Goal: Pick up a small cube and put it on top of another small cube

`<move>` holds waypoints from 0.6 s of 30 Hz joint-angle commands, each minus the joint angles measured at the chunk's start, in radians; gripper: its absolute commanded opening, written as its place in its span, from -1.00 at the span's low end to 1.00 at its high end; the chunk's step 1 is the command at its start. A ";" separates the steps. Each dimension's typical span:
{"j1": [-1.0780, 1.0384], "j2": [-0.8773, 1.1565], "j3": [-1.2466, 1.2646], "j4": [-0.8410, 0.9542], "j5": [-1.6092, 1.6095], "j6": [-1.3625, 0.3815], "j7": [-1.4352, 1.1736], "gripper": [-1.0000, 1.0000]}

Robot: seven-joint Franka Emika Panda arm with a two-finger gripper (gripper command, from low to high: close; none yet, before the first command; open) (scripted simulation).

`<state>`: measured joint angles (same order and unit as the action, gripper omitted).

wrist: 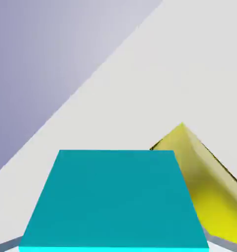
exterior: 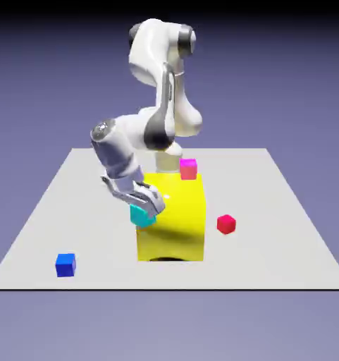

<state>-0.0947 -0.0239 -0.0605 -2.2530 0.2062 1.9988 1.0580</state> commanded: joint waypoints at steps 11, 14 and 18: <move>0.208 -0.399 0.150 -0.196 -0.179 -0.335 -0.299 -1.00; 0.249 -0.507 0.171 -0.232 -0.201 -0.448 -0.391 -1.00; 0.277 -0.592 0.184 -0.255 -0.217 -0.536 -0.464 -1.00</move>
<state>0.1826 -0.6157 0.1232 -2.5081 -0.0089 1.4623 0.5942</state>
